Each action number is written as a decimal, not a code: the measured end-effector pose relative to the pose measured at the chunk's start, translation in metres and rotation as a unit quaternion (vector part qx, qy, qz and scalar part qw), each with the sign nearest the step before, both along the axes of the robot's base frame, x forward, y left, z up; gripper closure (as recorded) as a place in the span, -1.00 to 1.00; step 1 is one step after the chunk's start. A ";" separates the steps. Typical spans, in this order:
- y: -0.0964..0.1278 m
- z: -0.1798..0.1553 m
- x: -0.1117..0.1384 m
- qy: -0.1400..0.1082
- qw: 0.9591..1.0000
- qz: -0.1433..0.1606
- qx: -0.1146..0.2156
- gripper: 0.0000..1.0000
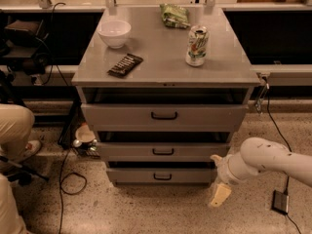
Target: Open middle drawer
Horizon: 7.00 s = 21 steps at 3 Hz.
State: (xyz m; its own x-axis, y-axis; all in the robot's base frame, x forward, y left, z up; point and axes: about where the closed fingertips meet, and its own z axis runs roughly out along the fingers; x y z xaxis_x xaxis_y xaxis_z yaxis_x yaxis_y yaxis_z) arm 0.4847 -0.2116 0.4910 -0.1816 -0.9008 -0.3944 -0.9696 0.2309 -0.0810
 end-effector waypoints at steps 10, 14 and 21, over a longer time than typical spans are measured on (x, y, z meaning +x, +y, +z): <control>0.034 -0.100 0.174 -0.225 0.962 0.157 0.001 -0.77; 0.034 -0.083 0.175 -0.225 0.962 0.156 0.002 1.00; 0.009 -0.071 0.124 -0.196 0.971 0.134 -0.009 1.00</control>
Offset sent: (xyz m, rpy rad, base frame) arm 0.0934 -0.0037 -0.0224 0.0374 -0.3360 0.1919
